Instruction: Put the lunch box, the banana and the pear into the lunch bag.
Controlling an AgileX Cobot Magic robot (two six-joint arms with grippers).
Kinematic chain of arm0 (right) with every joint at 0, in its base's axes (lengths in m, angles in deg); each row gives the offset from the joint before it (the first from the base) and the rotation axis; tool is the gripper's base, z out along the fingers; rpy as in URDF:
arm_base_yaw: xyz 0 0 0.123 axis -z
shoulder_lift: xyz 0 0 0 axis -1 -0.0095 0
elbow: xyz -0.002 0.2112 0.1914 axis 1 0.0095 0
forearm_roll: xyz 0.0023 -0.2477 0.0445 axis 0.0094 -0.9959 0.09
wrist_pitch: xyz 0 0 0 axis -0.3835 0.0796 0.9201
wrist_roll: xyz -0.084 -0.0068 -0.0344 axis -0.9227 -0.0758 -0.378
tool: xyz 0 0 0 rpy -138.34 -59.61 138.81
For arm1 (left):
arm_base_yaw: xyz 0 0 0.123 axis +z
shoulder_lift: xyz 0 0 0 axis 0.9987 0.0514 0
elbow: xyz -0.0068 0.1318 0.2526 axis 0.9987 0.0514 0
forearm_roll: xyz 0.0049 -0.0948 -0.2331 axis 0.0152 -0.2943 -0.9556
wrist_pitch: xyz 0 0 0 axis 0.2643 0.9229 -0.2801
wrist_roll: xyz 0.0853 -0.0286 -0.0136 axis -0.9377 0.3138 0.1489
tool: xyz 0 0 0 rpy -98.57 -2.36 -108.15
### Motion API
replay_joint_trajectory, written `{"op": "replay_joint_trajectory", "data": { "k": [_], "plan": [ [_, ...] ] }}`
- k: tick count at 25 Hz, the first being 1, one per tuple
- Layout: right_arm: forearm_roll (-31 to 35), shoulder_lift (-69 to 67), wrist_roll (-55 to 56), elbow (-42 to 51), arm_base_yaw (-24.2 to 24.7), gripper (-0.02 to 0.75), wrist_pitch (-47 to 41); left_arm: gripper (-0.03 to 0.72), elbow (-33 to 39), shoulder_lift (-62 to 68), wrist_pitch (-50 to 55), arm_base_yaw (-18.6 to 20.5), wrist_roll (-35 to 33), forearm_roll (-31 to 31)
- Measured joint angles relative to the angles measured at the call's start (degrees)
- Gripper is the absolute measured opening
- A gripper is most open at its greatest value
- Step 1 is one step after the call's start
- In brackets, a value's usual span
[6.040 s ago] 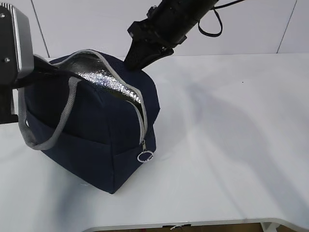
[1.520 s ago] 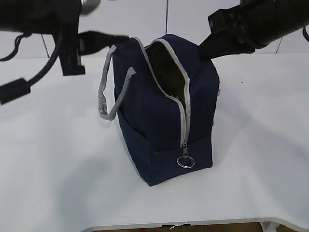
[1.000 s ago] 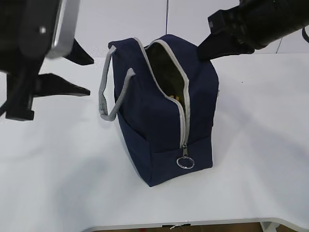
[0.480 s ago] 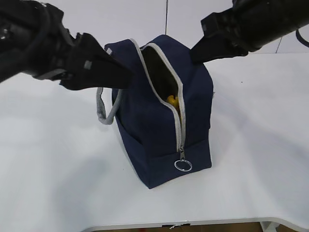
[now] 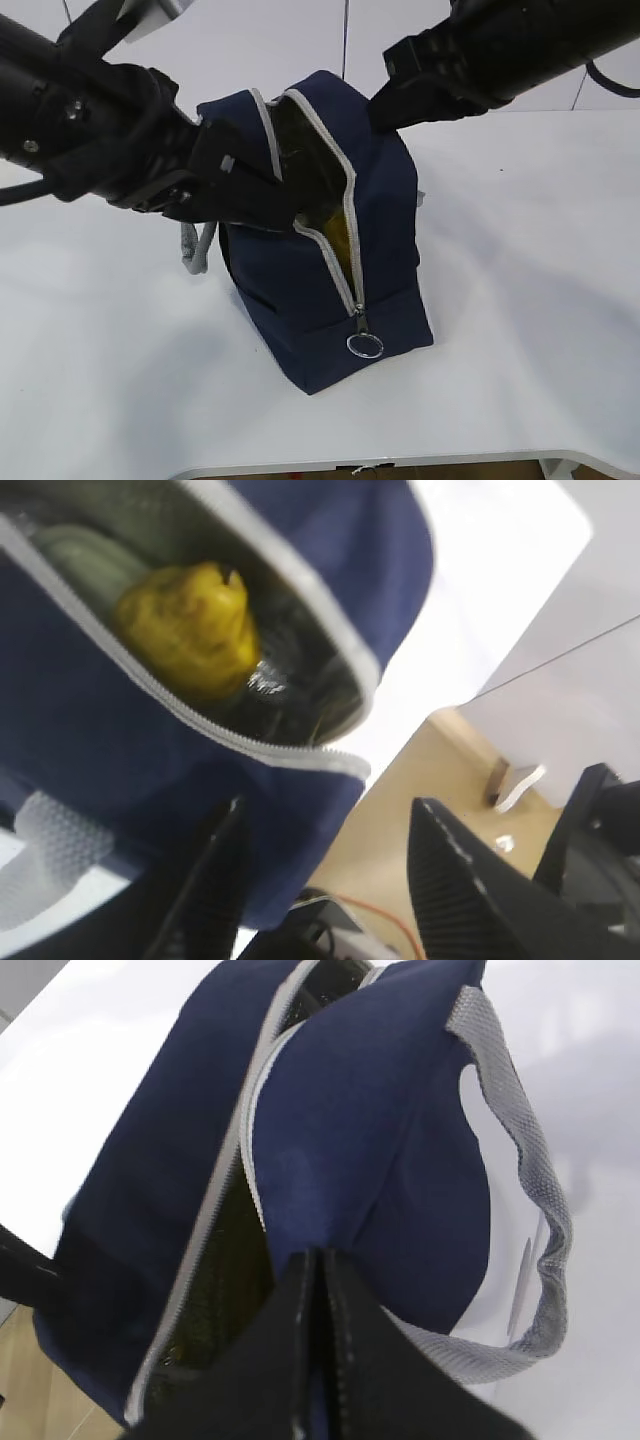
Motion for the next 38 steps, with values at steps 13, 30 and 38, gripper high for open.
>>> {"op": "replay_joint_trajectory", "data": {
  "k": [13, 30, 38],
  "plan": [
    [-0.41, 0.0, -0.1, 0.04, 0.0, 0.018, 0.49, 0.38, 0.0, -5.35, 2.7, 0.0, 15.31, 13.97],
    [-0.27, 0.0, -0.1, 0.04, 0.0, 0.018, 0.89, 0.381, 0.0, 1.86, -1.09, 0.0, 15.55, 10.89],
    [-0.27, 0.0, -0.1, 0.04, 0.0, 0.018, 0.89, 0.298, 0.0, 3.89, -2.24, 0.0, 14.89, 8.25]
  ]
}}
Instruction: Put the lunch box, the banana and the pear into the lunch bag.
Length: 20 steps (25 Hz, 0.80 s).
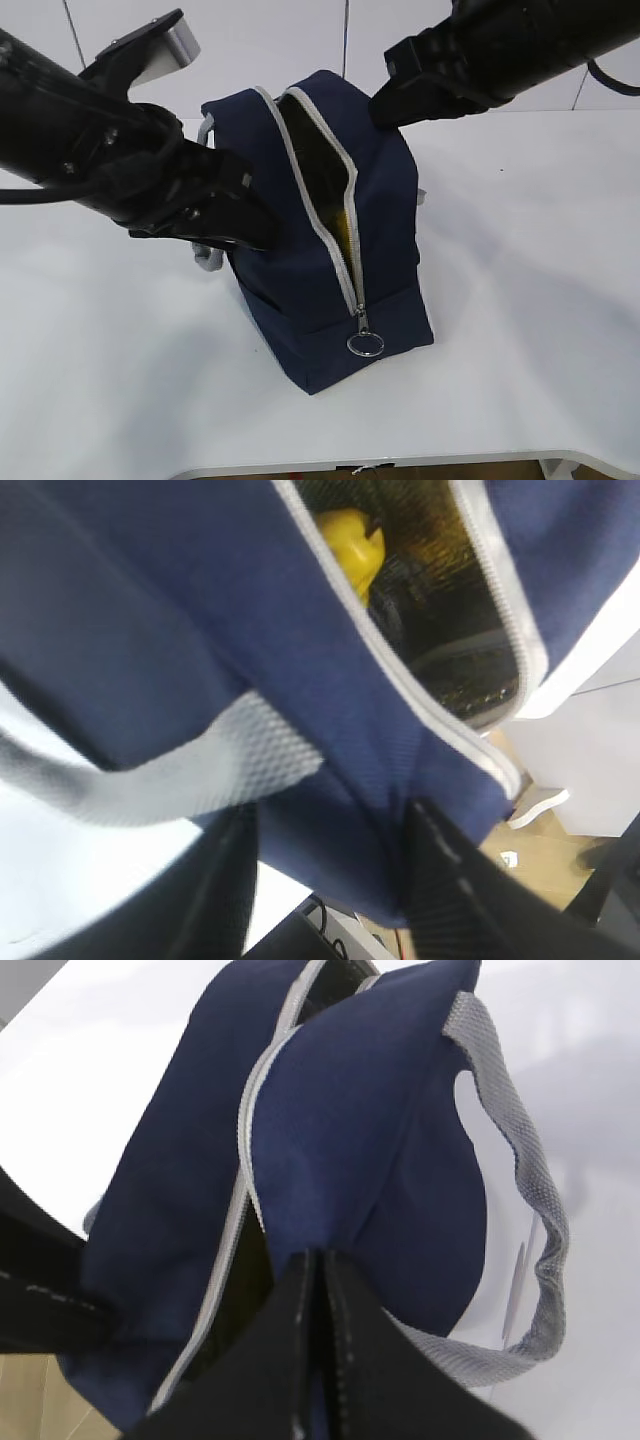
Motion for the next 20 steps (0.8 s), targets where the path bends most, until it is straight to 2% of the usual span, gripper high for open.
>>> {"op": "replay_joint_trajectory", "data": {
  "k": [4, 6, 10, 16, 20],
  "plan": [
    [0.0, 0.0, 0.0, 0.0, 0.0, 0.018, 0.0, 0.073, 0.0, 0.02, -1.1, 0.0, -0.83, 0.28],
    [0.0, 0.0, 0.58, 0.0, 0.0, 0.018, 0.55, 0.007, 0.0, 0.1, -2.72, 0.0, -0.93, 1.24],
    [0.0, -0.22, 1.89, 0.09, 0.0, 0.018, 2.4, -0.009, 0.0, 0.14, -6.89, 0.0, -1.1, 5.06],
    [0.43, -0.65, 4.33, 0.66, 0.0, 0.018, 7.2, -0.009, 0.0, 0.37, -12.3, 0.0, -1.19, 14.03],
    [0.77, -0.76, 5.61, 1.82, 0.0, 0.018, 10.74, -0.009, 0.0, 0.41, -15.59, 1.21, -1.33, 18.29]
  ]
}}
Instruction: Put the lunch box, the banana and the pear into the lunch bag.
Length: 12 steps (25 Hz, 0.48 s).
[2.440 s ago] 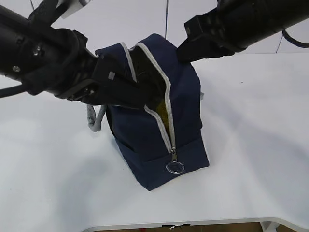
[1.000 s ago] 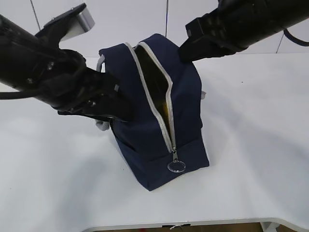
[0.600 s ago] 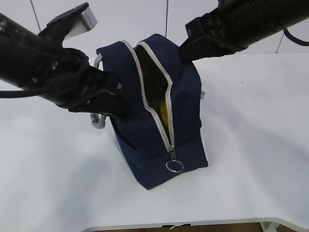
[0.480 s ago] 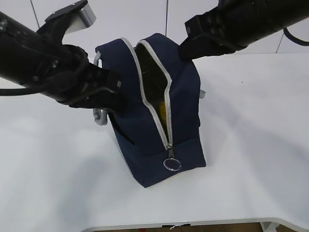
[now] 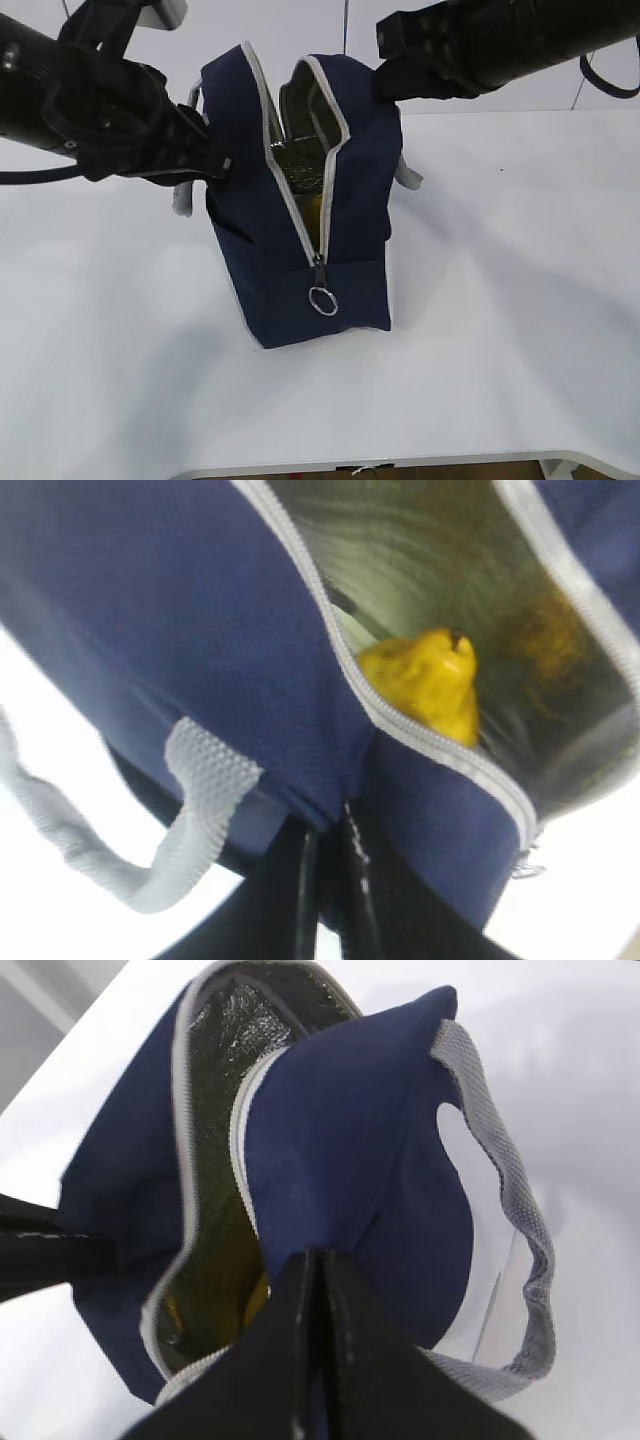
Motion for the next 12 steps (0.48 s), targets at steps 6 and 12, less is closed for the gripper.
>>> {"op": "replay_joint_trajectory", "data": {
  "k": [6, 12],
  "plan": [
    [1.01, -1.69, 0.82, 1.52, 0.0, 0.018, 5.78, -0.009, -1.69, 1.71, -1.44, 2.97, 0.0, 2.1],
    [1.15, -2.62, 0.53, 1.52, 0.0, 0.018, 7.32, -0.01, -2.83, 3.15, -0.97, 2.52, -0.17, 2.15]
  ]
}}
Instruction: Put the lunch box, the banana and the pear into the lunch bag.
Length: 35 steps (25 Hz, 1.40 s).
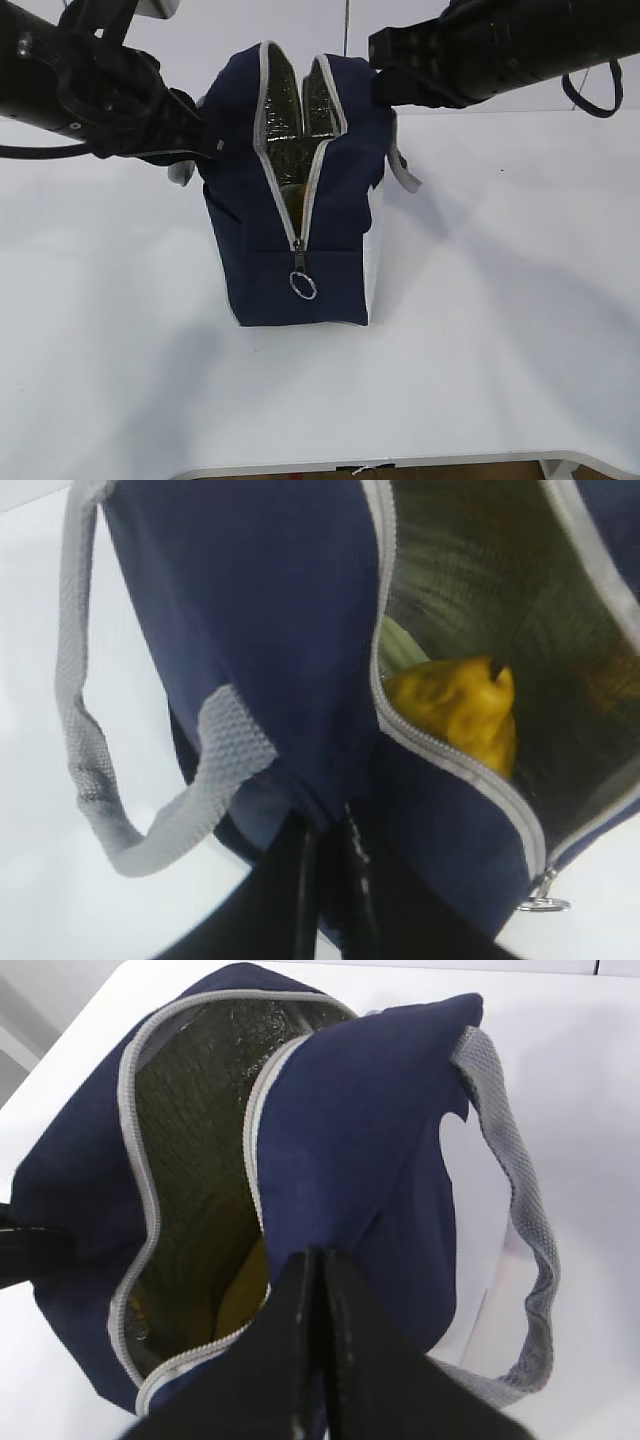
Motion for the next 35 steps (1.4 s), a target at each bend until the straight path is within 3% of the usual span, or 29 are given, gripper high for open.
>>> {"op": "replay_joint_trajectory", "data": {
  "k": [5, 7, 12, 15, 22, 29, 35],
  "plan": [
    [0.19, -0.04, -1.64, 0.13, 0.0, 0.019, 0.32, -0.01, 0.0, 0.0, 0.85, -0.62, 0.0, 0.0],
    [1.15, -0.04, -3.27, 0.13, 0.0, 0.053, 0.21, -0.01, -0.08, 0.0, 1.28, -0.62, 0.0, 0.0],
    [4.53, 0.08, -7.22, 0.13, 0.0, 0.355, -0.55, -0.011, -0.08, 0.0, 2.58, -0.62, 0.0, 0.0],
    [4.78, 1.44, -7.45, 0.13, 0.0, 0.417, -1.93, -0.011, -0.08, 0.0, 3.36, -0.62, -0.09, 0.0],
    [4.66, 7.85, -10.32, 0.15, 0.0, 0.433, -6.2, -0.011, -0.08, 0.0, 3.39, -0.62, -0.09, 0.0],
    [4.27, 12.31, -18.52, 0.86, 0.0, 0.433, -18.49, -0.011, -0.08, 0.0, 3.48, -0.62, -0.09, 0.0],
    [8.25, 16.83, -21.43, 8.96, 0.0, 0.433, -18.53, -0.011, -0.08, 0.0, 3.48, -0.62, -0.09, 0.0]
  ]
}}
